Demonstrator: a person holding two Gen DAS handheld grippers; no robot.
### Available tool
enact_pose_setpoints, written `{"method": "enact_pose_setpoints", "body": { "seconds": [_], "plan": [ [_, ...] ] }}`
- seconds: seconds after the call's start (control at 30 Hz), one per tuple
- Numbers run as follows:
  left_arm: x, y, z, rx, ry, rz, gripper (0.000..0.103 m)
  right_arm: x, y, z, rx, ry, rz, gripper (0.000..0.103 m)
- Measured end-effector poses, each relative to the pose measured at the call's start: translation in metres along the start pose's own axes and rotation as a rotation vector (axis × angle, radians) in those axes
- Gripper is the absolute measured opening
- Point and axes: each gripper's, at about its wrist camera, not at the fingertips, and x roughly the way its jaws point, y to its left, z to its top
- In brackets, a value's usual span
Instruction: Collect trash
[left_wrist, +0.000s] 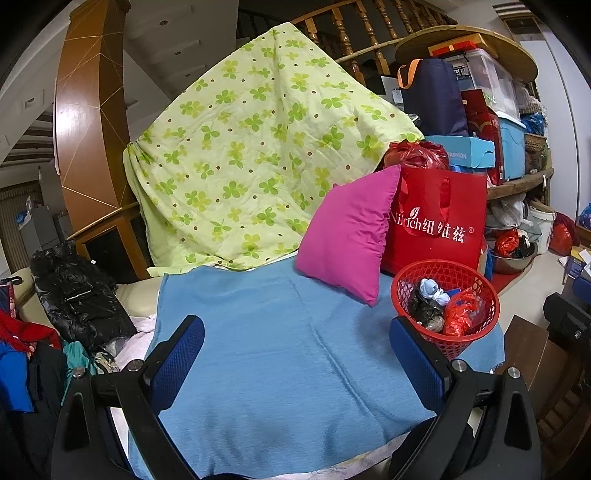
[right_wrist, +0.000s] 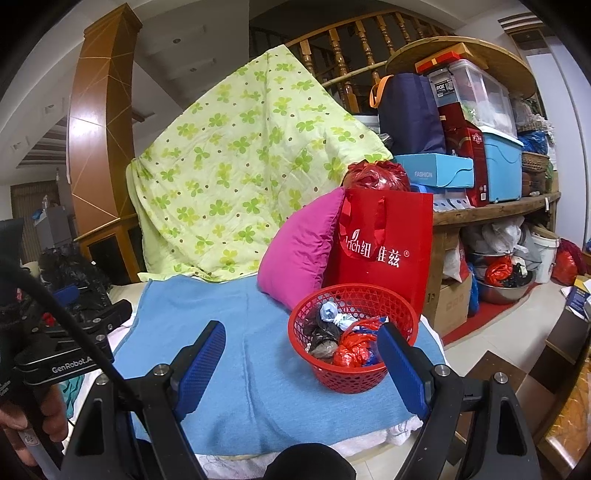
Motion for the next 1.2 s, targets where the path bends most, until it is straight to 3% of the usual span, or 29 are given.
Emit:
{"method": "enact_pose_setpoints", "body": {
  "seconds": [1.2],
  "plan": [
    [0.009,0.004,-0.008,0.025,0.062,-0.012,0.100,0.007,-0.001,-0.005,0.013,0.032,-0.028,0.087]
  ]
}}
